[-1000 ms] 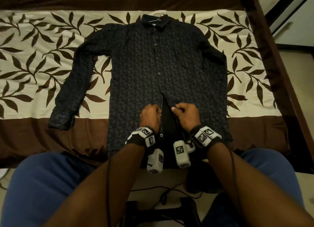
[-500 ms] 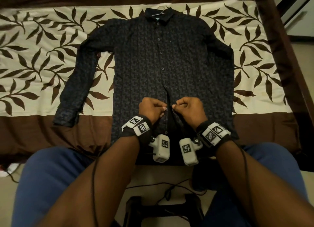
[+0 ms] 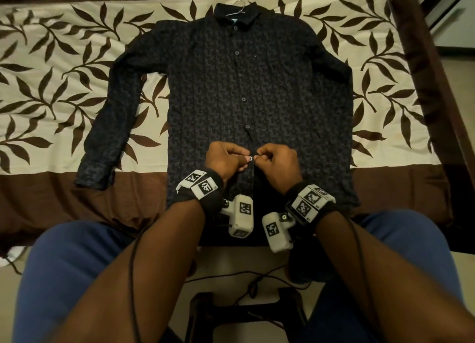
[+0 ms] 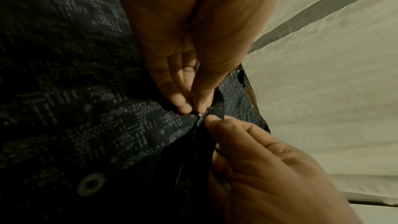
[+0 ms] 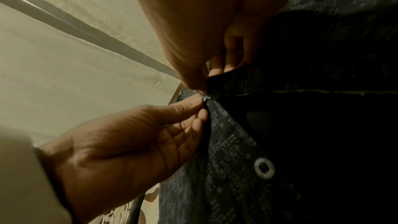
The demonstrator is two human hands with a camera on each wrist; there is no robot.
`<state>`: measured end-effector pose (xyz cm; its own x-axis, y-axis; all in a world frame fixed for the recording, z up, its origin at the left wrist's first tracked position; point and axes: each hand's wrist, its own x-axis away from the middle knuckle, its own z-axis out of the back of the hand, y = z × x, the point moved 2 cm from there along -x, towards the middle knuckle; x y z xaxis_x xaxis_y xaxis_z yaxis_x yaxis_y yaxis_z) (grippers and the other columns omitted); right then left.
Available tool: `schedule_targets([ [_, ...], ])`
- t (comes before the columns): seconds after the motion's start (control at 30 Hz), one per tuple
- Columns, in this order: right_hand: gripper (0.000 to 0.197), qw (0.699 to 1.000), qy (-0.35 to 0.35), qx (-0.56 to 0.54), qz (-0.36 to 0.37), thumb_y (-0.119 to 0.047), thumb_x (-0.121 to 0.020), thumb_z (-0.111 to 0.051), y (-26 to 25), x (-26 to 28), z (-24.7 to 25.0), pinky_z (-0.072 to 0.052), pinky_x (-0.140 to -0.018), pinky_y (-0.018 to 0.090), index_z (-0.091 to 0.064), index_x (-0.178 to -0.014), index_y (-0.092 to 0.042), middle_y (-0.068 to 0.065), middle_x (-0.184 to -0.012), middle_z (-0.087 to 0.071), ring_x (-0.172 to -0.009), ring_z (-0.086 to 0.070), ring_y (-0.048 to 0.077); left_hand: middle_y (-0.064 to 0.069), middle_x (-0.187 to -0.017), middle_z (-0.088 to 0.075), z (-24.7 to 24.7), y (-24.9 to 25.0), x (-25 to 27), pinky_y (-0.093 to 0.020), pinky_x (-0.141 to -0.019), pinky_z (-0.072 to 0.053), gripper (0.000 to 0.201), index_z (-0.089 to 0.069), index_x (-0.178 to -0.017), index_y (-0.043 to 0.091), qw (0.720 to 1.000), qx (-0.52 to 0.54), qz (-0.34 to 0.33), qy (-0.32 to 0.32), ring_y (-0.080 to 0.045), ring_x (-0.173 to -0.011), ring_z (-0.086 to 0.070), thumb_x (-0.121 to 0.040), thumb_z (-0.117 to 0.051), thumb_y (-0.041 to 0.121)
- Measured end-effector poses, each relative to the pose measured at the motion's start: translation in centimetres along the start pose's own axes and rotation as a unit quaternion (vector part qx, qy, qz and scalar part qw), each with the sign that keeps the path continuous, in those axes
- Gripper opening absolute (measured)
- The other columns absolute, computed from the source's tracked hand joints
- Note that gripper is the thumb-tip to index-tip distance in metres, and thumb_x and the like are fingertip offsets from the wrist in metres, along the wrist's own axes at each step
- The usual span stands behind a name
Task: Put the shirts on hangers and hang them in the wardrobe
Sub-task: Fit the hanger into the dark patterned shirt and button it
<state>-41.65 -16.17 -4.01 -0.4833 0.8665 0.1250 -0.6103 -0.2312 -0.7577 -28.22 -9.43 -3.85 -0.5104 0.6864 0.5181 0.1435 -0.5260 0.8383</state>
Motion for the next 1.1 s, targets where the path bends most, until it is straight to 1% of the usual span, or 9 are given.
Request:
schedule_targets([
  [0.1, 0.006, 0.999, 0.023, 0.047, 0.01, -0.022, -0.079, -0.071, 0.0, 0.0, 0.4, -0.052, -0.067, 0.035, -0.068, -0.076, -0.018, -0.006, -0.063, -0.061, -0.069, -0.063, 0.019, -0.013, -0.066, -0.068, 0.1, 0.1, 0.0, -0.02, -0.052, -0.052, 0.013, -0.072, -0.078, 0.003, 1.0, 0.007, -0.004, -0.003, -0.011, -0.05, -0.061, -0.081, -0.072, -0.009],
  [0.23, 0.013, 0.998, 0.009, 0.048, 0.034, -0.027, -0.079, -0.074, -0.4, 0.2, 0.1, -0.051, -0.063, 0.033, -0.07, -0.075, -0.016, -0.003, -0.064, -0.066, -0.067, -0.064, 0.018, -0.013, -0.067, -0.069, 0.2, 0.2, 0.0, -0.021, -0.053, -0.052, 0.012, -0.073, -0.079, 0.004, 1.0, -0.006, -0.009, -0.006, -0.012, -0.052, -0.062, -0.081, -0.073, -0.008],
  [0.43, 0.006, 1.0, 0.001, 0.009, 0.026, -0.012, -0.08, -0.068, -0.2, 0.2, -0.2, -0.053, -0.062, 0.035, -0.074, -0.078, -0.013, 0.001, -0.065, -0.067, -0.063, -0.063, 0.019, -0.014, -0.068, -0.07, 0.3, 0.2, -0.1, -0.022, -0.054, -0.053, 0.012, -0.072, -0.077, 0.004, 1.0, -0.011, -0.008, 0.0, -0.014, -0.053, -0.063, -0.08, -0.074, -0.008],
  [0.57, 0.001, 1.0, 0.005, -0.022, 0.005, -0.013, -0.078, -0.074, 0.2, 0.3, -0.5, -0.051, -0.062, 0.028, -0.074, -0.078, -0.014, -0.009, -0.061, -0.062, -0.059, -0.059, 0.008, -0.014, -0.068, -0.07, 0.1, 0.3, -0.2, -0.022, -0.054, -0.053, 0.012, -0.072, -0.078, 0.003, 1.0, -0.018, -0.002, -0.003, -0.014, -0.053, -0.064, -0.08, -0.073, -0.008],
  [0.67, 0.008, 0.998, -0.003, -0.06, -0.011, -0.015, -0.077, -0.079, 0.7, 0.2, -0.8, -0.054, -0.063, 0.034, -0.072, -0.078, -0.015, -0.009, -0.061, -0.06, -0.056, -0.054, 0.006, -0.015, -0.069, -0.07, 0.2, 0.5, -0.2, -0.022, -0.056, -0.054, 0.01, -0.073, -0.082, 0.0, 0.999, -0.023, 0.001, -0.021, -0.014, -0.054, -0.064, -0.082, -0.071, -0.009],
  [0.77, 0.013, 0.999, -0.006, -0.048, 0.001, -0.021, -0.076, -0.082, 0.9, 0.0, -0.8, -0.056, -0.064, 0.038, -0.071, -0.078, -0.014, -0.005, -0.065, -0.064, -0.06, -0.059, 0.012, -0.016, -0.067, -0.068, 0.3, 0.9, -0.4, -0.022, -0.056, -0.055, 0.013, -0.071, -0.082, -0.001, 0.998, -0.036, 0.009, -0.046, -0.015, -0.053, -0.062, -0.087, -0.064, -0.01],
  [0.87, 0.016, 1.0, 0.003, -0.01, 0.029, -0.027, -0.077, -0.081, 0.9, 0.0, -0.8, -0.055, -0.063, 0.04, -0.07, -0.077, -0.016, -0.007, -0.066, -0.062, -0.062, -0.06, 0.015, -0.016, -0.071, -0.068, 0.4, 1.6, -0.5, -0.023, -0.055, -0.052, 0.016, -0.068, -0.082, 0.0, 0.997, -0.039, 0.026, -0.061, -0.015, -0.054, -0.061, -0.095, -0.06, 0.002],
  [1.0, 0.02, 0.993, -0.001, 0.064, 0.097, -0.03, -0.079, -0.077, 0.2, 0.1, -0.6, -0.052, -0.062, 0.041, -0.065, -0.076, -0.014, -0.002, -0.071, -0.061, -0.065, -0.059, 0.02, -0.02, -0.072, -0.07, 0.4, 2.1, -0.9, -0.024, -0.052, -0.051, 0.034, -0.07, -0.082, -0.007, 0.995, -0.068, 0.019, -0.065, -0.019, -0.054, -0.061, -0.091, -0.072, 0.026],
  [1.1, 0.023, 0.985, -0.02, 0.123, 0.12, -0.034, -0.082, -0.074, -0.1, 0.0, -0.5, -0.05, -0.063, 0.039, -0.065, -0.079, -0.013, 0.003, -0.079, -0.064, -0.071, -0.061, 0.025, -0.017, -0.061, -0.067, 0.4, 2.4, -1.3, -0.023, -0.049, -0.049, 0.03, -0.07, -0.072, -0.003, 0.993, -0.096, 0.023, -0.067, -0.018, -0.049, -0.058, -0.087, -0.076, 0.022],
])
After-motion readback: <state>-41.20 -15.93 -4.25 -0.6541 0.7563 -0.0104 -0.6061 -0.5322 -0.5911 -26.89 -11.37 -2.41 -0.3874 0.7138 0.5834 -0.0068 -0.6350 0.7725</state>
